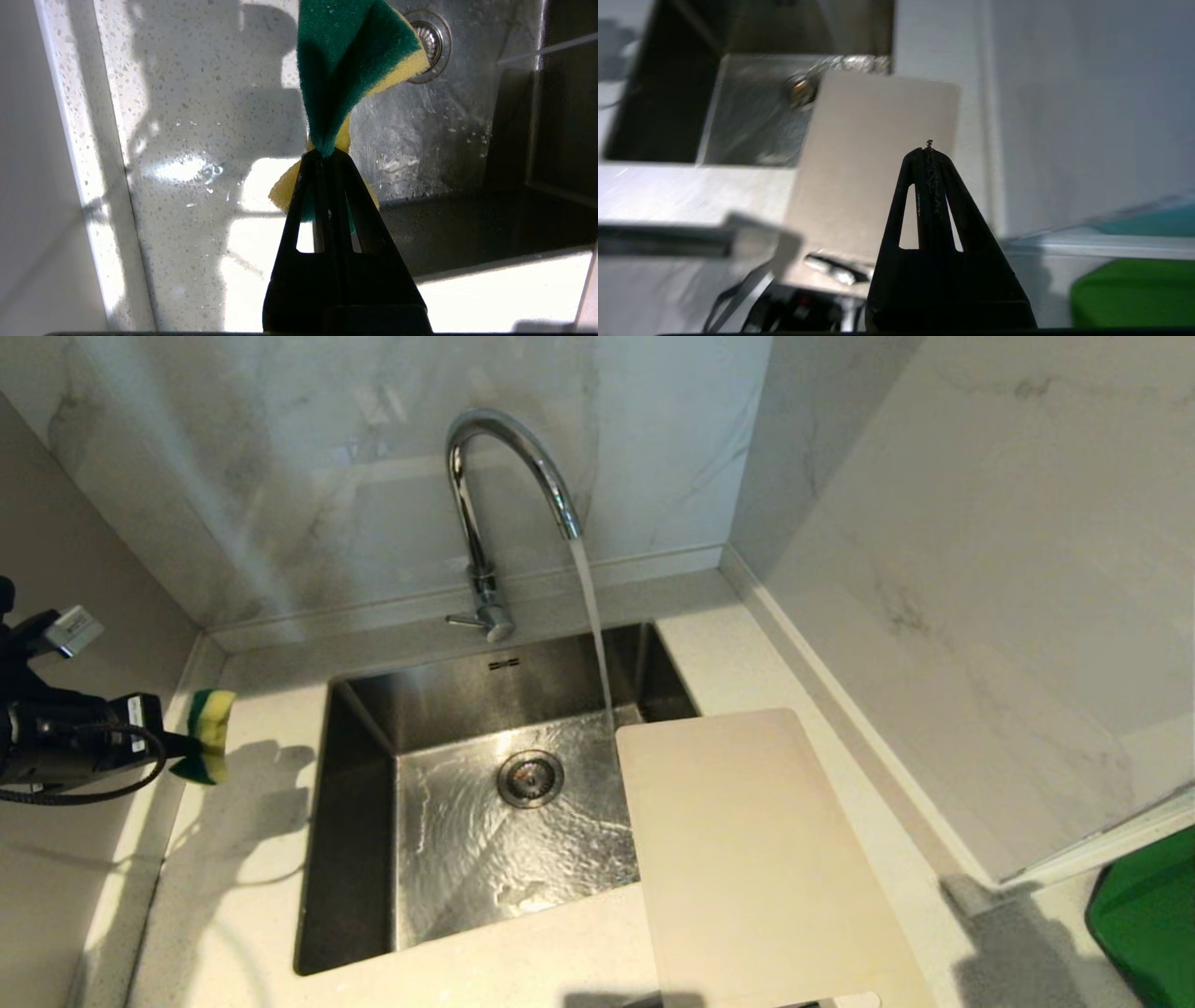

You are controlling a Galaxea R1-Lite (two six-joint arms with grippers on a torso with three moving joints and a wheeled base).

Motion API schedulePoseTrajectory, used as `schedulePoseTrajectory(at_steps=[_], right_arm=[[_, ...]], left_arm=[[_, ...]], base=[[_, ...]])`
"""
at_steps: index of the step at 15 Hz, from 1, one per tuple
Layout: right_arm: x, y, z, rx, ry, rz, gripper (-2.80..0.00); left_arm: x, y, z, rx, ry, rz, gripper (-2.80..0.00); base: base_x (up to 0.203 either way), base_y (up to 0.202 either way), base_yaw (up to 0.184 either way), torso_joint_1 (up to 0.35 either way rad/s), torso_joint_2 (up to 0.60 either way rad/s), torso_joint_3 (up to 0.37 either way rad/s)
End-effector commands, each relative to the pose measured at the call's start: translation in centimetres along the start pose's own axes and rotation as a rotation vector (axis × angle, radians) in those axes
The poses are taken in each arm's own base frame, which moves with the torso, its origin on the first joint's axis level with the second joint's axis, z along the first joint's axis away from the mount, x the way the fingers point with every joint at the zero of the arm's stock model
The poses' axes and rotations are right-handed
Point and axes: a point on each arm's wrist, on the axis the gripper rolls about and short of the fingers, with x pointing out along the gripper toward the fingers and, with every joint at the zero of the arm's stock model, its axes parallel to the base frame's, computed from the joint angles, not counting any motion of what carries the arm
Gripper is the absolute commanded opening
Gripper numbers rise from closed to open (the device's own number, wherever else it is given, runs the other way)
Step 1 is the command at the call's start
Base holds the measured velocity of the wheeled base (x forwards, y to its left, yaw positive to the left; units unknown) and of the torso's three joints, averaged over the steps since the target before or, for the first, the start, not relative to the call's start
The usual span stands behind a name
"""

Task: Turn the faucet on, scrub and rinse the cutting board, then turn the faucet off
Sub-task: Pick up the cutting board

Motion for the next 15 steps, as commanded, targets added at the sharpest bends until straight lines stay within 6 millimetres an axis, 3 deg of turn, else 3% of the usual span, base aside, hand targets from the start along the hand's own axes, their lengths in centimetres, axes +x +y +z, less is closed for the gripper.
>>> schedulePoseTrajectory(at_steps=[1,3,4,5,7,9,15], right_arm=[[2.9,-0.5,1.0,0.016,0.152,0.12,-2.8],[3.6,-0.3,0.8,-0.084,0.247,0.203,-2.8],[4.2,-0.2,0.6,-0.108,0.27,0.24,-0.62],[5.1,-0.1,0.4,-0.114,0.303,0.266,0.0],[7.1,-0.2,-0.5,-0.127,0.379,0.314,0.0],[8.3,-0.1,-1.4,-0.249,0.408,0.384,0.0],[10.4,0.7,-8.0,-0.601,0.584,0.615,0.0]], left_arm=[[0.0,0.0,0.2,-0.004,0.011,0.001,-2.8],[0.1,0.0,0.1,-0.003,0.019,-0.014,-2.8],[0.2,0.0,0.1,-0.005,0.021,-0.021,-2.8],[0.1,-0.1,0.2,-0.003,0.018,-0.023,-2.8],[0.3,0.0,0.3,-0.004,0.016,-0.022,-2.8],[0.4,0.1,0.4,-0.007,0.012,-0.021,-2.8],[2.1,0.3,1.0,-0.011,0.036,-0.056,-2.8]], base=[[0.0,0.0,0.0,0.0,0.0,0.0],[0.0,0.0,0.0,0.0,0.0,0.0],[0.0,0.0,0.0,0.0,0.0,0.0],[0.0,0.0,0.0,0.0,0.0,0.0],[0.0,0.0,0.0,0.0,0.0,0.0],[0.0,0.0,0.0,0.0,0.0,0.0],[0.0,0.0,0.0,0.0,0.0,0.0]])
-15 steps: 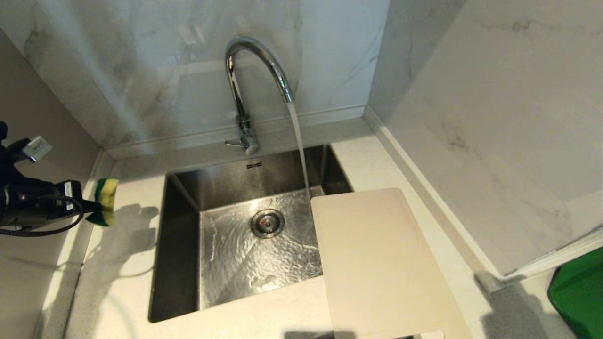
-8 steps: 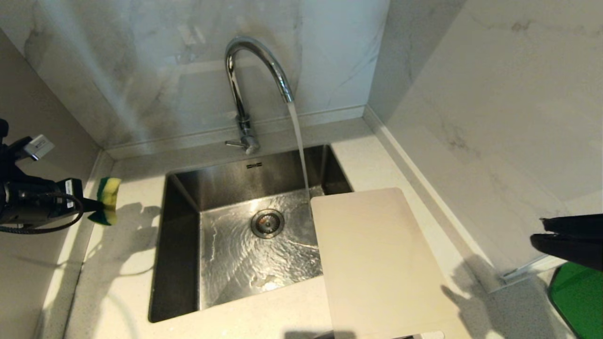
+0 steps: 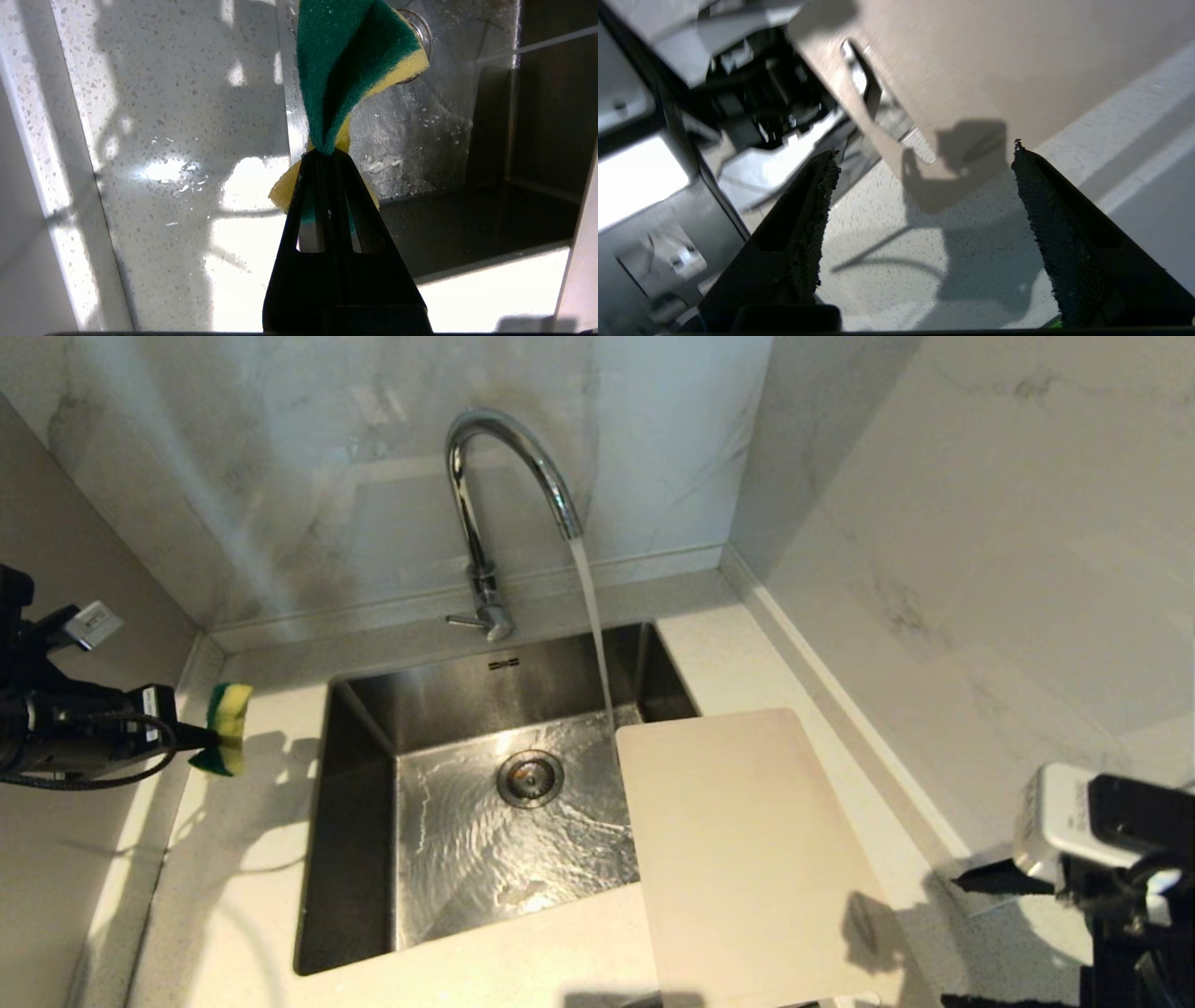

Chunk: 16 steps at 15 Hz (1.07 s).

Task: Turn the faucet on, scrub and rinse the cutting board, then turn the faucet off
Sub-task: Pick up the cutting board

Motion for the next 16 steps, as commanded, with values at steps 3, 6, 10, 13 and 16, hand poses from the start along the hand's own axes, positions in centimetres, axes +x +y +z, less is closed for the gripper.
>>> schedulePoseTrajectory(at_steps=[3,6,10,13,16], right_arm=[[3.6,0.4,-1.2,-0.156,0.119,0.151,0.0],[5.5,0.9,-1.3,-0.309,0.213,0.21,0.0],[8.1,2.2,-1.6,-0.421,0.32,0.326,0.0],[9.9,2.4,-2.4,-0.492,0.407,0.403,0.0],[11.1,2.2,-2.6,-0.492,0.431,0.435,0.0]], left_arm=[[1.4,0.5,0.3,-0.01,0.025,0.008,-2.8],[2.0,0.6,0.3,-0.011,0.022,0.007,-2.8],[2.3,1.0,0.3,-0.017,0.029,0.014,-2.8],[2.3,0.9,0.3,-0.018,0.024,0.014,-2.8],[2.4,1.0,0.3,-0.019,0.026,0.012,-2.8]], base=[[0.0,0.0,0.0,0.0,0.0,0.0],[0.0,0.0,0.0,0.0,0.0,0.0],[0.0,0.0,0.0,0.0,0.0,0.0],[0.0,0.0,0.0,0.0,0.0,0.0],[0.0,0.0,0.0,0.0,0.0,0.0]])
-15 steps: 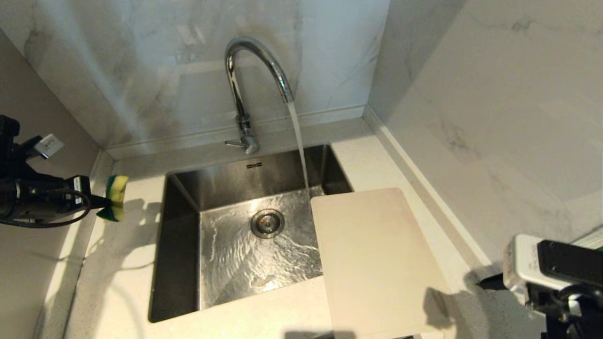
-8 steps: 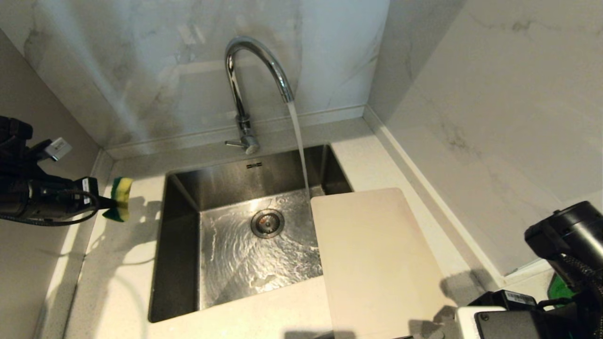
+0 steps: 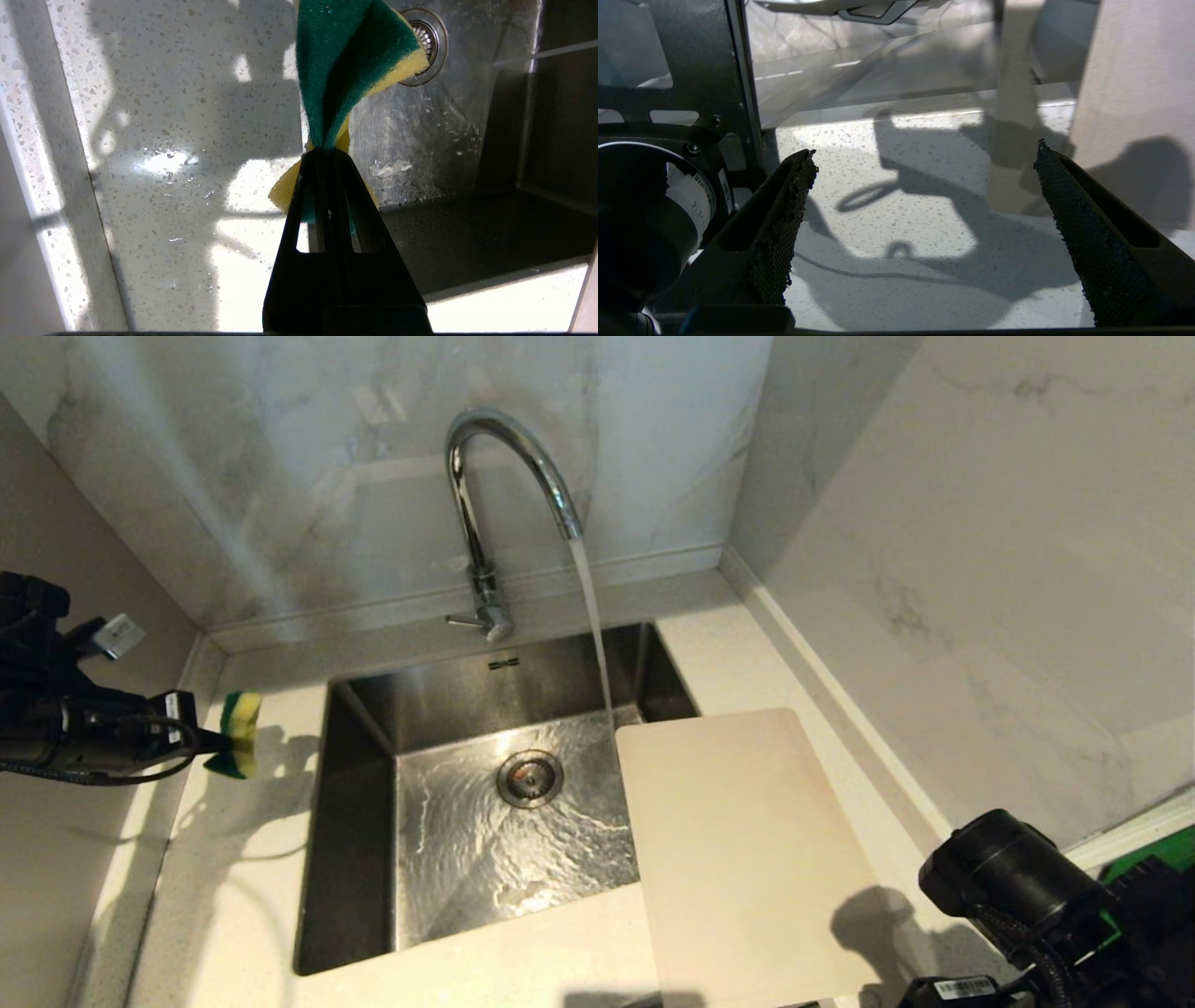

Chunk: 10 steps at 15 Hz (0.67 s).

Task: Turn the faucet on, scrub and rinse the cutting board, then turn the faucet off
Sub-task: Pick up the cutting board

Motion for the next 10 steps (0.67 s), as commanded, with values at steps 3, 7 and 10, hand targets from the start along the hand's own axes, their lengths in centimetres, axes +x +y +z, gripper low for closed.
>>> schedulePoseTrajectory(at_steps=[3,7,10], right_arm=[[2.9,-1.9,0.4,-0.008,0.014,0.04,0.0],[5.3,-2.9,1.0,-0.025,0.027,0.059,0.0],[5.9,-3.4,1.1,-0.019,0.034,0.075,0.0]], left_arm=[[0.2,0.1,0.0,-0.003,0.006,-0.001,-2.8],[0.3,0.1,-0.1,-0.007,0.011,0.0,-2.8],[0.5,0.2,-0.3,-0.023,0.02,0.0,-2.8]], base=[[0.0,0.0,0.0,0.0,0.0,0.0],[0.0,0.0,0.0,0.0,0.0,0.0],[0.0,0.0,0.0,0.0,0.0,0.0]])
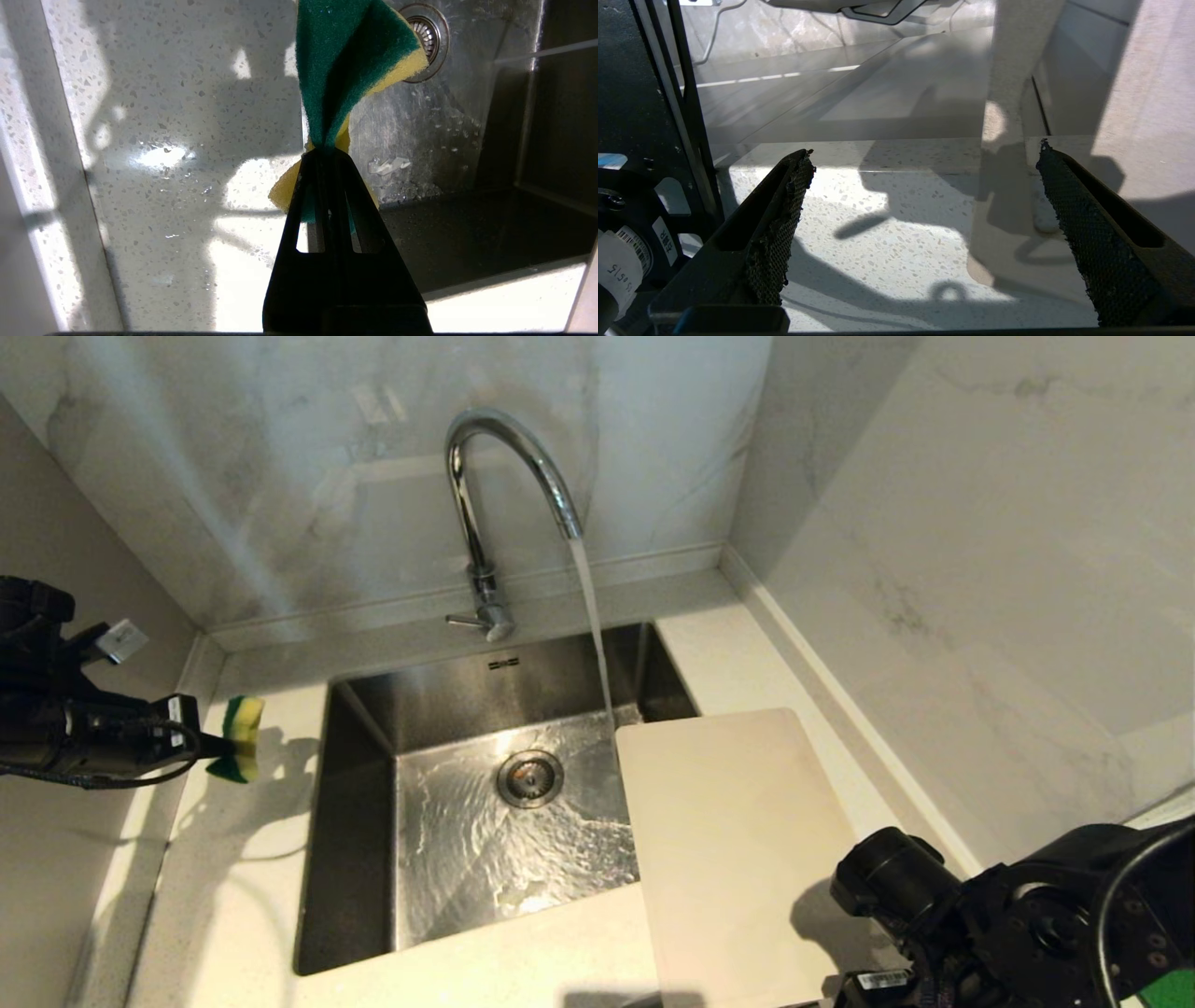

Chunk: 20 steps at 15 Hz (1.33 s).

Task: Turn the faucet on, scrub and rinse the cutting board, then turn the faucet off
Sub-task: Pick up the cutting board

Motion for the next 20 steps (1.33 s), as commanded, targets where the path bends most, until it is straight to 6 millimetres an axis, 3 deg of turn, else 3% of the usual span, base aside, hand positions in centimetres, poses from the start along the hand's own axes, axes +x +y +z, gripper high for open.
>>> schedulePoseTrajectory(at_steps=[1,11,20], right_arm=[[0.7,-0.2,0.1,-0.007,0.01,0.035,0.0],[2.6,-1.4,0.3,-0.005,0.018,0.055,0.0],[6.9,-3.2,0.8,-0.013,0.058,0.055,0.0]], left_arm=[[0.2,0.2,-0.1,-0.012,0.008,0.003,-2.8],[0.4,0.3,0.0,-0.03,0.01,0.005,-2.8],[0.7,1.3,0.1,-0.053,0.003,0.026,-2.8]], base=[[0.0,0.0,0.0,0.0,0.0,0.0],[0.0,0.0,0.0,0.0,0.0,0.0],[0.0,0.0,0.0,0.0,0.0,0.0]])
